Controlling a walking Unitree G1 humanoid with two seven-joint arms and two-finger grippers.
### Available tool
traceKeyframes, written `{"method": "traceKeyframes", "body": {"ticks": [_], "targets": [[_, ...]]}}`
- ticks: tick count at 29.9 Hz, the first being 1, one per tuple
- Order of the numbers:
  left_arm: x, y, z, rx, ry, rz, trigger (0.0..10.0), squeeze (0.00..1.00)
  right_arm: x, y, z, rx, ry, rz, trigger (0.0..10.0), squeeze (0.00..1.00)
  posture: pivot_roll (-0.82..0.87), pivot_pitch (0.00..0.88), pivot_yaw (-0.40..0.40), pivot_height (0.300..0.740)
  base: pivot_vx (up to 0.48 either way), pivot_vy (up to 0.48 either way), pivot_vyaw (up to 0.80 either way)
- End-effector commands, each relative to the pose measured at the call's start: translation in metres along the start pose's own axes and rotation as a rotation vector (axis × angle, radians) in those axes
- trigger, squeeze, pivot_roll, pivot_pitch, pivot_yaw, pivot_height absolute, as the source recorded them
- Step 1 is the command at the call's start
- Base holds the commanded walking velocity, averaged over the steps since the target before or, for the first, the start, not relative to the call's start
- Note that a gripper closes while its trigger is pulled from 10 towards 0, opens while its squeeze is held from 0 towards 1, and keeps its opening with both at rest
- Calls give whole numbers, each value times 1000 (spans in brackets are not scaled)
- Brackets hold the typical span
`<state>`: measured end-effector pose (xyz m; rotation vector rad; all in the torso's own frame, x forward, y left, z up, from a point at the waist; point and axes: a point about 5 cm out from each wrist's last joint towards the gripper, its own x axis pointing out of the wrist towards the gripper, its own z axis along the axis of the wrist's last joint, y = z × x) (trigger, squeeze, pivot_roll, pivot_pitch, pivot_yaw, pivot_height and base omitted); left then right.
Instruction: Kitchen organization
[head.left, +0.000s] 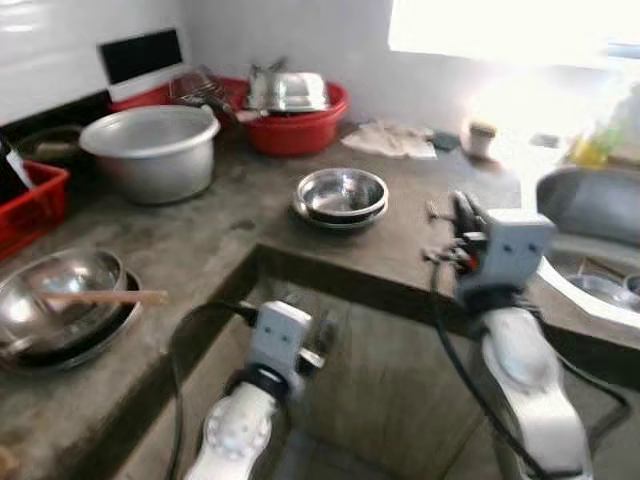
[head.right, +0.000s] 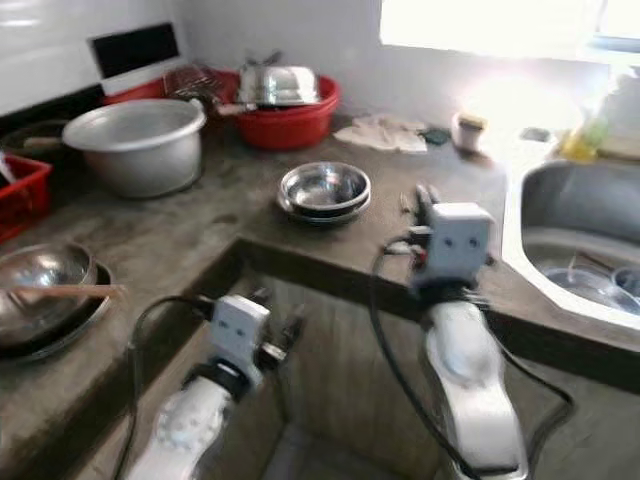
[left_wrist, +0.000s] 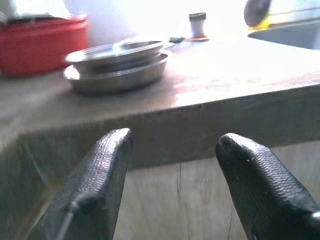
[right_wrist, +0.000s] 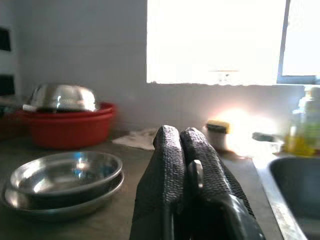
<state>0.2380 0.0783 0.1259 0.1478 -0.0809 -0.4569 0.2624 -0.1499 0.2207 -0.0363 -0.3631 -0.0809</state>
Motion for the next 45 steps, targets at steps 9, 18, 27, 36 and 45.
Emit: {"method": "traceKeyframes", "body": {"ticks": [9, 18, 27, 36, 45], "targets": [[0, 4, -2, -10, 8, 13, 10000, 0, 1, 5, 7, -8, -22, -4, 0, 0, 103, 0, -8, 740, 156, -243, -800], [-1, 3, 0, 3, -5, 1, 10000, 0, 3, 9, 8, -44, -33, 17, 0, 0, 105, 0, -9, 740, 0, 0, -621], [-3, 3, -2, 18, 7, -6, 10000, 0, 7, 8, 5, -62, -11, 34, 10000, 0, 109, 0, -15, 740, 265, -331, 0], [-5, 2, -4, 21, 16, -5, 10000, 0, 14, 0, 4, -81, -8, 26, 10000, 0, 110, 0, -17, 740, 302, -369, 0], [-5, 3, -5, 20, 18, -2, 10000, 0, 30, -12, 8, -109, 2, 35, 10000, 0, 100, 0, -12, 740, 317, -357, 0]]}}
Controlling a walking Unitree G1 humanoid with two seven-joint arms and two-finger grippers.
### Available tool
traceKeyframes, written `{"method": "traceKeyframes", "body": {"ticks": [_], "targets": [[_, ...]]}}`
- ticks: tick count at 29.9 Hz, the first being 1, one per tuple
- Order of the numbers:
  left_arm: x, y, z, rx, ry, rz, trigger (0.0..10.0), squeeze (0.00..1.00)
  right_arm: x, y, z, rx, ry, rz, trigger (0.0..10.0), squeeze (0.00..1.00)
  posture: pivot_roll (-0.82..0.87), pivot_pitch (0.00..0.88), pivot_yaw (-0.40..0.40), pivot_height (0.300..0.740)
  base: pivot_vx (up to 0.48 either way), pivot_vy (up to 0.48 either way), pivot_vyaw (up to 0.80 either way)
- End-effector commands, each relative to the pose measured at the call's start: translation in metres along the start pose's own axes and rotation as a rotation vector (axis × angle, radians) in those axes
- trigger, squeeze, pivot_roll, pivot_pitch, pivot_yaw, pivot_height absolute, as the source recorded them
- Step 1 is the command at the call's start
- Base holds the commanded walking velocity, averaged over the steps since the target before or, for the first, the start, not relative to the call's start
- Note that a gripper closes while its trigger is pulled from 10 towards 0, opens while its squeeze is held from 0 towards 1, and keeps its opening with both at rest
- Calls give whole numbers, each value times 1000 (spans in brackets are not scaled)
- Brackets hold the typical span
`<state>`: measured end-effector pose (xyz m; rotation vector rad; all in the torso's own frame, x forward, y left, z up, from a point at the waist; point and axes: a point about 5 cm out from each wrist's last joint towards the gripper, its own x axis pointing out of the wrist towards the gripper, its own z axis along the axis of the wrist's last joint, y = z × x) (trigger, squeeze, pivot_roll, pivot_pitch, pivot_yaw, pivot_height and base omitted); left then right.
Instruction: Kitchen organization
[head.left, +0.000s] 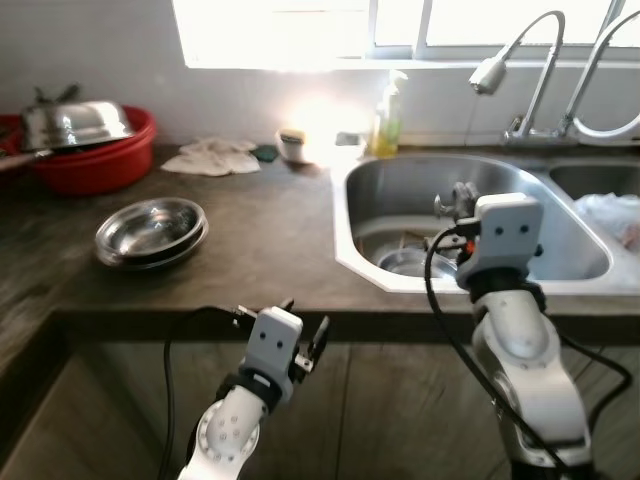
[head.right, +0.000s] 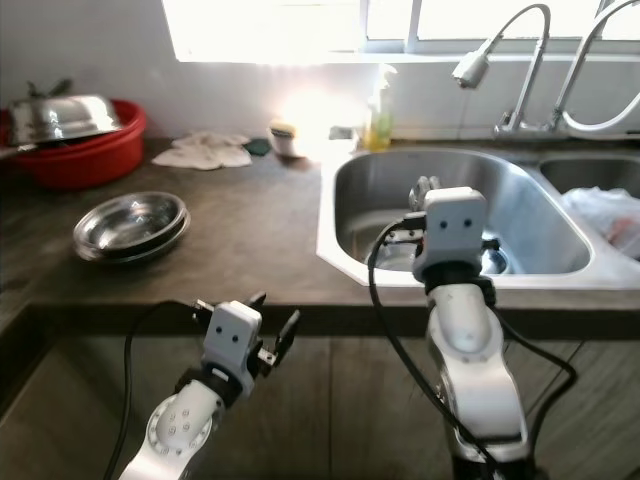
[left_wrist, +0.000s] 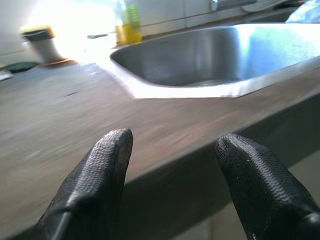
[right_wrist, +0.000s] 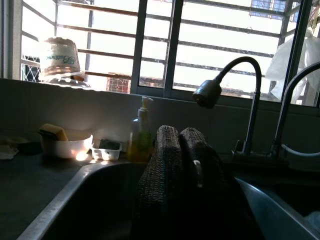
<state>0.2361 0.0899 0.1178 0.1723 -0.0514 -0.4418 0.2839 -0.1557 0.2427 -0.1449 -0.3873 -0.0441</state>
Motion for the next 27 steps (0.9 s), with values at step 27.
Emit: {"method": "traceKeyframes", "body": {"ticks": [27], "targets": [[-3, -12, 3, -72, 9, -15, 10000, 0, 66, -10, -26, -200, 389, 284, 10000, 0, 119, 12, -34, 740, 180, -124, 0]]}}
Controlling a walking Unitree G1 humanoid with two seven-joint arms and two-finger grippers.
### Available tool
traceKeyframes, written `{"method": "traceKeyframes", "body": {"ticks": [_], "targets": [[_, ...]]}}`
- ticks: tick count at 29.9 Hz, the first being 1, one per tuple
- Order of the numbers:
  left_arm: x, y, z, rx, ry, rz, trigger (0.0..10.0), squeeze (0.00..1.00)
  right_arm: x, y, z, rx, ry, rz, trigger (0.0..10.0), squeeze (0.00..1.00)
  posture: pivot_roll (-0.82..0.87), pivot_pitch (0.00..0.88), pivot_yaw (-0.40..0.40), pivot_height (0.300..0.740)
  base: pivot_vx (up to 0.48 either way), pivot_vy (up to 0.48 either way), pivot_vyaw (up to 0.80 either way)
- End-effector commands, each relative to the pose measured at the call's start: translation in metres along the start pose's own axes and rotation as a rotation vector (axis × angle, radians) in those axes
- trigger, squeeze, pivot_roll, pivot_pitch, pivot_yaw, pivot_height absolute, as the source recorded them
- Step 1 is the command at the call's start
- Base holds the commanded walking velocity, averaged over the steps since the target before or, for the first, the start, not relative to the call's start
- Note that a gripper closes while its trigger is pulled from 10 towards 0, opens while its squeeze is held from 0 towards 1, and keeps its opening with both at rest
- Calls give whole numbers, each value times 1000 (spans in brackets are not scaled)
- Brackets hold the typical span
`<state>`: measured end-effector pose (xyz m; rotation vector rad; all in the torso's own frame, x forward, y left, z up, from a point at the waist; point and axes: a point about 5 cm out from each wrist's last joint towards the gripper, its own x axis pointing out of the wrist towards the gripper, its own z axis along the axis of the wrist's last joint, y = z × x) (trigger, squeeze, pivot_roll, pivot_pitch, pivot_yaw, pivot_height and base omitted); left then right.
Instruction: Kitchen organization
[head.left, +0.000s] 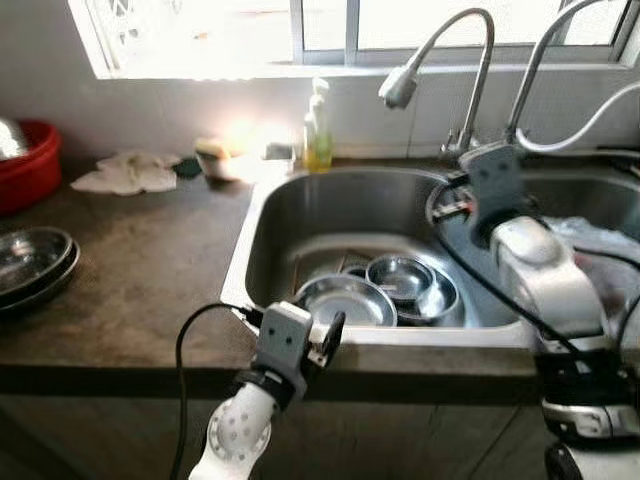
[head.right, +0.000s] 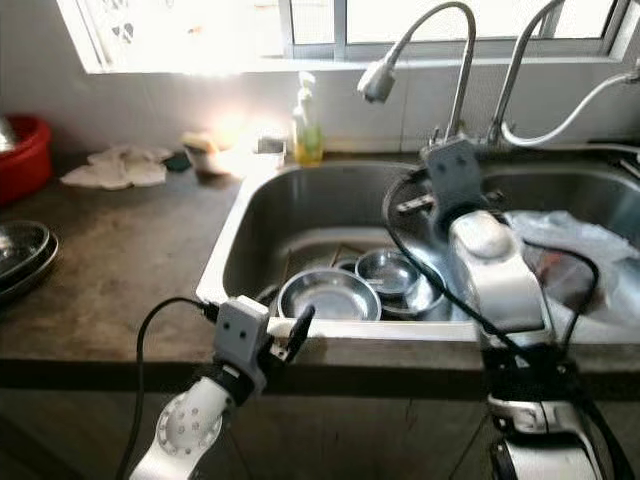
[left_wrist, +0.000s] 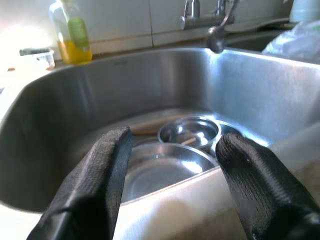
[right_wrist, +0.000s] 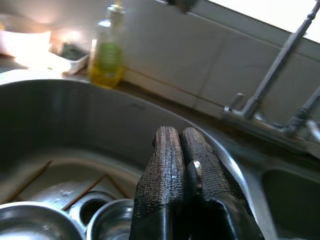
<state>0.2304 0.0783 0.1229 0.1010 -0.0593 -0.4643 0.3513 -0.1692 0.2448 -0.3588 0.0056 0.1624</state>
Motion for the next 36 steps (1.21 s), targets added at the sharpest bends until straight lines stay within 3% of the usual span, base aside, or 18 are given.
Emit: {"method": "traceKeyframes", "body": {"ticks": [1, 5, 15, 27, 28, 29, 30, 36], "targets": [[-4, -1, -4, -8, 33, 9, 10000, 0, 9, 2, -5, -32, 69, 56, 10000, 0, 121, 21, -38, 740, 0, 0, 0], [-7, -1, -1, -16, 18, 20, 10000, 0, 15, 6, -12, -38, 119, 106, 10000, 0, 124, 39, -43, 740, 0, 0, 0], [-11, -4, 28, -34, -96, 39, 10000, 0, 32, 28, -46, -62, 288, 245, 10000, 0, 143, 95, -56, 740, 0, 0, 0], [-20, -3, 26, -26, -59, 39, 10000, 0, 29, 47, -75, -68, 404, 335, 10000, 0, 157, 129, -53, 740, 0, 0, 0], [-21, -3, 26, -26, -56, 39, 10000, 0, 29, 47, -76, -65, 403, 334, 10000, 341, 158, 130, -54, 740, 0, 0, 0], [-21, -3, 26, -26, -54, 39, 10000, 0, 29, 47, -76, -63, 402, 334, 10000, 341, 158, 130, -54, 740, 0, 0, 0], [-22, -3, 26, -24, -51, 39, 10000, 0, 28, 47, -76, -69, 401, 336, 10000, 1000, 158, 134, -52, 740, 0, 0, 0], [-21, -2, 27, -23, -48, 40, 10000, 0, 29, 42, -74, -60, 376, 294, 10000, 1000, 158, 131, -51, 740, 0, 0, 0]]}}
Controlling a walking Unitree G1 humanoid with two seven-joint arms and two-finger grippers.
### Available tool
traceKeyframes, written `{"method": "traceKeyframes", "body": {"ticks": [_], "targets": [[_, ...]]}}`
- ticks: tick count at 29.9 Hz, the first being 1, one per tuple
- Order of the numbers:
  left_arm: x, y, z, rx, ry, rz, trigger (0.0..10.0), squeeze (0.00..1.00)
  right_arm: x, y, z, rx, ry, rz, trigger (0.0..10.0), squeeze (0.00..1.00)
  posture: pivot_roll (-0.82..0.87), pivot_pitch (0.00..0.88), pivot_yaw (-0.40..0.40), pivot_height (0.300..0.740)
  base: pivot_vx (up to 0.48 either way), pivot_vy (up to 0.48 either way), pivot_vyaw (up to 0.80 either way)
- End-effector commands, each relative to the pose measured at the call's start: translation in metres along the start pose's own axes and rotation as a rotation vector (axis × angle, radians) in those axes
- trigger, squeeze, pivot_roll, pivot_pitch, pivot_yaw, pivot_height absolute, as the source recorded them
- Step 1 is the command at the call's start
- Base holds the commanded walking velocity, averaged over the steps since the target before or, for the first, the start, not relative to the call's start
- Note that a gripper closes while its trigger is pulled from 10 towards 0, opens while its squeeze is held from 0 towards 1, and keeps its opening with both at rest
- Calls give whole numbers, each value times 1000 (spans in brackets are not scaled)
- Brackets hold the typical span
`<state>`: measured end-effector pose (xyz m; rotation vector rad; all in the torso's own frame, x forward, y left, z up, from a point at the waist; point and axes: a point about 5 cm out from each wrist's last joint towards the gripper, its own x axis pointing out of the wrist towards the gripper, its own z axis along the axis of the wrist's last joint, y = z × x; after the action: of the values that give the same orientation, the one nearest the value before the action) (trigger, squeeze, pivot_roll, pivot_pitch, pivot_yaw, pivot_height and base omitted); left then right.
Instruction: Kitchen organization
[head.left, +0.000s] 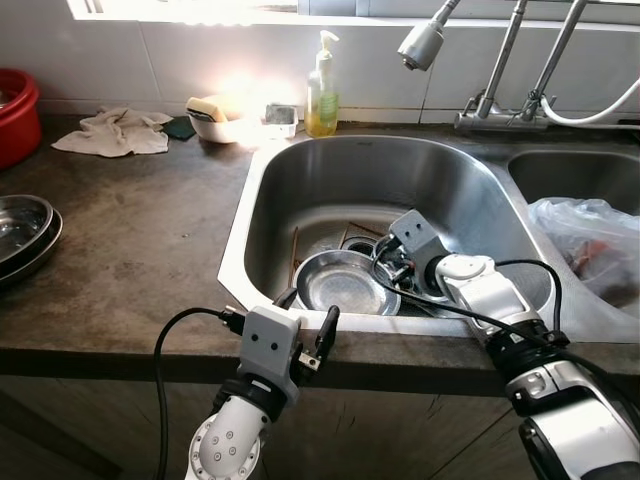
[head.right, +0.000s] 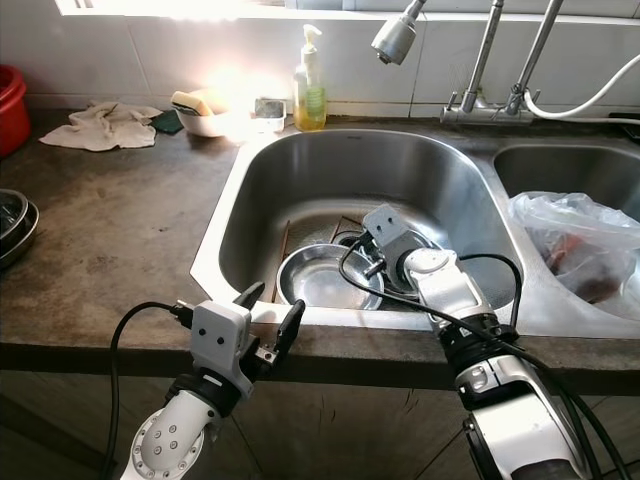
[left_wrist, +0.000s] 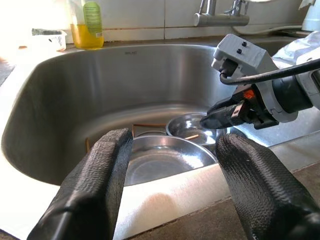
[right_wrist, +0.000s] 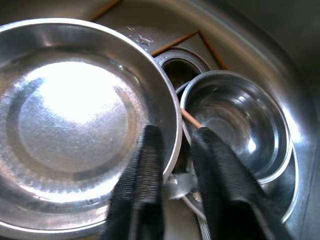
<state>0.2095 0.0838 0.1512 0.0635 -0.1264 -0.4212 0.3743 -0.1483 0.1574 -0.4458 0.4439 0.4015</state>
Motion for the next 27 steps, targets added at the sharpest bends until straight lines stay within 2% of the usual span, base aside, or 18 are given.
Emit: {"method": "traceKeyframes", "body": {"ticks": [1, 6, 7, 8, 9, 12, 13, 14, 18, 21, 22, 24, 26, 27], "targets": [[-1, -1, -2, -3, 23, -8, 10000, 0, -2, -6, 1, 5, -21, -30, 10000, 1000, 155, 127, -49, 740, 0, 0, 0], [0, -1, -3, -3, 26, -11, 10000, 0, -5, -11, 6, 15, -57, -68, 10000, 1000, 155, 117, -50, 740, 0, 0, 0], [1, -1, -3, 1, 26, -11, 10000, 0, -11, -13, 15, 3, -134, -94, 10000, 0, 155, 112, -52, 740, 0, 0, 0], [2, 0, -4, 1, 26, -11, 10000, 0, -16, -17, 21, 7, -195, -139, 10000, 0, 152, 103, -49, 740, 0, 0, 0], [2, 0, -4, 1, 26, -11, 10000, 0, -16, -17, 21, 7, -195, -139, 10000, 0, 152, 103, -49, 740, 0, 0, 0], [4, 1, -4, 1, 25, -9, 10000, 0, -34, -22, 36, 59, -362, -218, 10000, 0, 148, 89, -47, 740, 0, 0, 0], [6, 1, -4, 0, 24, -9, 10000, 0, -47, -20, 43, 103, -463, -237, 10000, 0, 142, 75, -42, 740, 0, 0, 0], [6, 2, -4, -1, 23, -9, 10000, 0, -54, -19, 46, 117, -512, -246, 10000, 0, 140, 70, -40, 740, 0, 0, 0], [10, 3, -6, 2, 26, -14, 10000, 0, -80, -8, 47, 148, -647, -278, 10000, 0, 125, 47, -32, 740, 0, 0, 0], [12, 3, -7, 0, 24, -21, 10000, 0, -91, 2, 39, 213, -717, -292, 10000, 0, 106, 22, -24, 740, 0, 0, 0], [14, 4, -6, -2, 20, -24, 10000, 0, -99, 12, 28, 237, -745, -302, 10000, 0, 103, 10, -20, 740, 0, 0, 0], [16, 5, -6, -5, 18, -24, 10000, 0, -101, 18, 22, 237, -742, -304, 10000, 0, 104, 7, -20, 740, 0, 0, 0], [18, 7, -6, 4, 21, -14, 10000, 0, -103, 23, 16, 307, -745, -307, 10000, 0, 104, 0, -19, 740, 0, 0, 0], [20, 8, -6, 8, 17, -13, 10000, 0, -109, 31, 8, 330, -737, -317, 10000, 0, 105, 0, -19, 740, 0, 0, 0]]}}
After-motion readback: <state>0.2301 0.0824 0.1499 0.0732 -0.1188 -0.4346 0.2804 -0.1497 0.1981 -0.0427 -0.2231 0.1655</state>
